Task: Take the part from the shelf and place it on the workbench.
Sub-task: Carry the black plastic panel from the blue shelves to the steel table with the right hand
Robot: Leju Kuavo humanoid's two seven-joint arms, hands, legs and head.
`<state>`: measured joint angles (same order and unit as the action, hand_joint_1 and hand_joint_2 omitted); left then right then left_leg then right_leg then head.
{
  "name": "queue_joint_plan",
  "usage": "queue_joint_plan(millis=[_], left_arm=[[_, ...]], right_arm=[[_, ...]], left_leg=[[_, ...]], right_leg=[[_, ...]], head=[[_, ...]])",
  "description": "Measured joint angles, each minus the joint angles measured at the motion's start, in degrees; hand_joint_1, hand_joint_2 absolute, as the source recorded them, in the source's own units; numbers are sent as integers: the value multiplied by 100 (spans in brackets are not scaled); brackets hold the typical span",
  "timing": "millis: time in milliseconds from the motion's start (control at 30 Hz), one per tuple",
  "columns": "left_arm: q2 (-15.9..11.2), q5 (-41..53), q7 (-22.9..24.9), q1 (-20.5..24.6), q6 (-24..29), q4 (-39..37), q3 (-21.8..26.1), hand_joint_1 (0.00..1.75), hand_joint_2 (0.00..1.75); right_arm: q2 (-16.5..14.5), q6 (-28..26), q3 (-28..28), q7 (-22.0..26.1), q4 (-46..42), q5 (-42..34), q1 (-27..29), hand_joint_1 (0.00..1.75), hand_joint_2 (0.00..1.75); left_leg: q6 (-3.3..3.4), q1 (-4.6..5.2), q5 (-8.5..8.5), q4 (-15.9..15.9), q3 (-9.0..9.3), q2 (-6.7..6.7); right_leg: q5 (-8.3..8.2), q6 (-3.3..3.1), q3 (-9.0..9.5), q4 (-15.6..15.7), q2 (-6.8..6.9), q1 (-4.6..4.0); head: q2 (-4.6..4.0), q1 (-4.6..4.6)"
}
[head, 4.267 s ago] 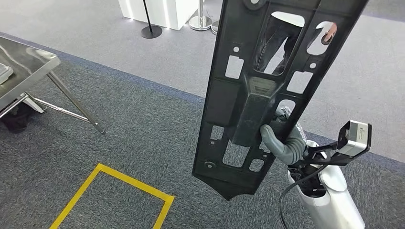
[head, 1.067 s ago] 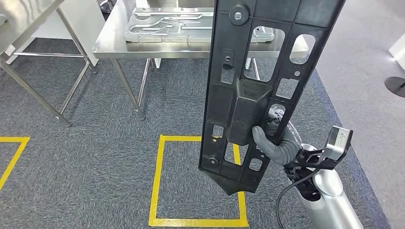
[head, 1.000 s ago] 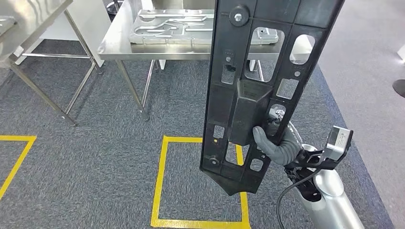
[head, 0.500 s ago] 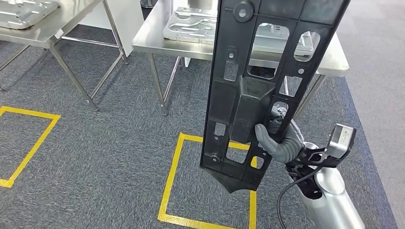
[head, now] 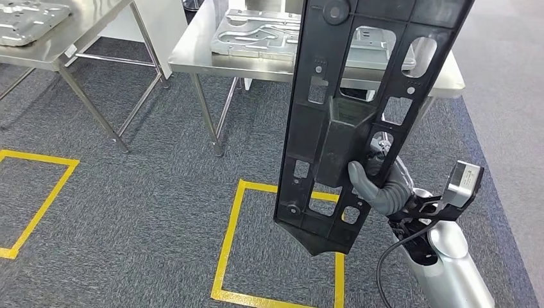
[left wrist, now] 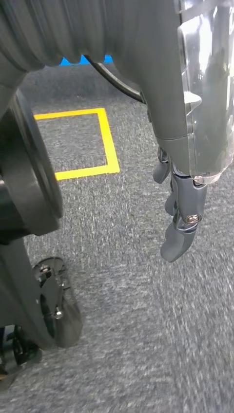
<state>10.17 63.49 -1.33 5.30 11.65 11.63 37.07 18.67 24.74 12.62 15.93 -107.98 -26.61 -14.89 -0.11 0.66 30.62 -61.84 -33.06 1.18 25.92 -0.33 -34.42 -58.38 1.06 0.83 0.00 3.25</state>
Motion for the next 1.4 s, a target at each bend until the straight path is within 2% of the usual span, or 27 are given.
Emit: queue_joint_plan(millis=[67, 133, 167, 200, 267, 300, 367, 433, 467, 533, 600, 633, 667, 733, 767, 833, 867, 933, 1000, 1067, 1100, 1133, 1167, 1200, 1300, 1333, 1400], left_arm=[[-1, -5, -9, 24, 0, 0, 1, 0, 175], [-1, -8, -13, 64, -1, 0, 2, 0, 175], [-2, -8, -10, 72, -2, 0, 2, 0, 175], [-2, -7, -5, 69, -2, 0, 2, 0, 175], [-7, -8, 3, 31, -2, 0, 1, 0, 175], [-9, -9, 6, 16, -1, 0, 1, 0, 175], [-11, -19, 9, 1, -1, 0, 1, 0, 175], [-6, -27, 11, 8, 0, 0, 2, 0, 175], [-3, -27, 12, 8, 1, 0, 2, 0, 175], [1, -27, 15, -3, 5, 0, 2, 0, 175], [1, -28, 16, -17, 8, 0, 2, 0, 175], [0, -28, 17, -20, 9, 0, 2, 0, 175], [0, -28, 18, -21, 9, 0, 2, 0, 175], [1, -27, 20, -20, 9, 0, 2, 0, 175], [1, -27, 21, -20, 11, 0, 2, 0, 175], [-2, -27, 22, -26, 19, 0, 2, 0, 175], [-3, -30, 23, -28, 23, 0, 3, 0, 175], [-5, -39, 37, -21, 27, 0, 4, 0, 175], [-9, -48, 49, -16, 2, 0, 4, 0, 175], [-10, -51, 32, -4, -30, 0, 4, 0, 175], [-11, -51, 18, 13, -38, 0, 4, 0, 175], [-11, -49, 9, 33, -37, 0, 4, 0, 175], [-12, -47, 5, 44, -34, 0, 4, 0, 175], [-12, -44, 4, 46, -30, 0, 4, 0, 175], [-13, -27, 13, 1, -13, 0, 4, 0, 175], [-14, -21, 17, -11, -6, 0, 4, 0, 175], [-13, -10, 25, -16, 6, 0, 4, 0, 175]], right_arm=[[0, 1, 0, -1, 4, -7, -4, 175, 175], [-1, 1, 1, -3, 12, -8, -2, 175, 175], [-1, 1, 2, -4, 16, -8, -2, 175, 175], [-2, 2, 2, -5, 18, -8, -3, 175, 175], [-2, 3, 2, -8, 20, -14, -11, 175, 175], [-2, 3, 2, -11, 22, -19, -20, 175, 175], [-2, 2, 4, -19, 28, -33, -34, 175, 175], [0, 1, 5, -28, 31, -41, -41, 175, 175], [2, 3, 5, -31, 32, -43, -52, 175, 175], [5, 2, 6, -33, 34, -45, -76, 175, 175], [5, -1, 7, -39, 47, -46, -87, 175, 175], [5, -1, 7, -45, 57, -47, -83, 175, 175], [6, 0, 8, -51, 66, -47, -80, 175, 175], [7, 1, 8, -60, 75, -48, -83, 175, 175], [6, -1, 8, -64, 76, -49, -89, 175, 175], [4, -8, 10, -72, 77, -53, -98, 175, 175], [4, -11, 11, -76, 78, -55, -100, 175, 175], [4, -15, 13, -80, 78, -56, -100, 175, 175], [4, -15, 15, -80, 78, -56, -111, 175, 175], [4, -16, 16, -78, 84, -56, -123, 175, 175], [4, -17, 17, -77, 93, -56, -126, 175, 175], [4, -17, 17, -76, 104, -56, -125, 175, 175], [4, -17, 17, -73, 118, -57, -125, 175, 175], [3, -17, 17, -68, 127, -57, -124, 175, 175], [4, -18, 10, -15, 142, -58, -112, 175, 175], [10, -16, 2, 13, 147, -58, -102, 175, 175], [22, -8, -18, 58, 160, -58, -70, 175, 175]], left_leg=[[-65, -33, 353, -747, -338, -53], [-95, -59, 488, -1287, -597, -57], [-95, -70, 383, -1244, -582, -60], [-85, -82, 182, -966, -459, -81], [-41, -100, -219, -158, -106, -249], [-15, -102, -305, 140, 19, -338], [37, -88, -296, 336, 92, -415], [111, -96, -325, 398, 113, -335], [157, -104, -349, 435, 130, -286], [225, -103, -379, 489, 157, -179], [257, -74, -374, 491, 158, -72], [265, -60, -366, 487, 159, -17], [268, -50, -356, 481, 164, 39], [255, -37, -325, 461, 184, 137], [235, -22, -304, 446, 192, 179], [188, 8, -264, 416, 200, 249], [162, 18, -253, 415, 203, 287], [104, 16, -225, 414, 219, 323], [28, -2, -64, 202, 139, 174], [-42, -37, 282, -453, -162, -18], [-66, -53, 440, -850, -347, -52], [-85, -67, 529, -1147, -486, -61], [-99, -82, 497, -1241, -529, -61], [-106, -98, 358, -1111, -470, -61], [-89, -132, -205, 0, 28, -91], [-62, -129, -271, 240, 128, -108], [12, -103, -264, 375, 157, -131]], right_leg=[[3, -23, 4, 0, -61, 3], [6, -24, 9, -2, -137, 4], [8, -21, 18, -4, -189, 5], [11, -15, 31, -4, -245, 6], [16, 17, 46, -6, -361, 6], [10, 47, 33, -10, -412, 8], [-25, 127, -13, -1, -500, 21], [-46, 207, -32, 17, -549, 31], [3, 234, -66, -47, -496, 26], [273, 260, -286, -516, -307, 20], [595, 285, -664, -1285, -188, 24], [638, 294, -778, -1512, -171, 31], [578, 298, -790, -1536, -155, 36], [212, 282, -461, -904, -59, 36], [70, 250, -254, -511, 67, 12], [-51, 182, -32, -52, 233, -34], [-36, 149, -23, -7, 251, -56], [-61, 103, -29, 25, 157, -31], [-83, 48, -16, 63, 94, 11], [-87, 16, -14, 75, 51, 27], [-84, 8, -16, 74, 30, 27], [-83, 7, -14, 74, 10, 28], [-80, 8, -9, 72, -14, 31], [-77, 15, 1, 71, -44, 36], [-61, 80, 29, 56, -131, 45], [-66, 117, 18, 51, -150, 40], [-94, 201, -21, 51, -172, 30]], head=[[0, 0], [0, -1], [0, -1], [0, -1], [0, -1], [0, -1], [0, -1], [0, -1], [0, -1], [0, -1], [0, -1], [0, -1], [0, -1], [0, -1], [0, -1], [0, -1], [0, -1], [0, -1], [0, -1], [0, 0], [0, 1], [0, 0], [0, 0], [0, 1], [0, 0], [0, 0], [0, -1]])
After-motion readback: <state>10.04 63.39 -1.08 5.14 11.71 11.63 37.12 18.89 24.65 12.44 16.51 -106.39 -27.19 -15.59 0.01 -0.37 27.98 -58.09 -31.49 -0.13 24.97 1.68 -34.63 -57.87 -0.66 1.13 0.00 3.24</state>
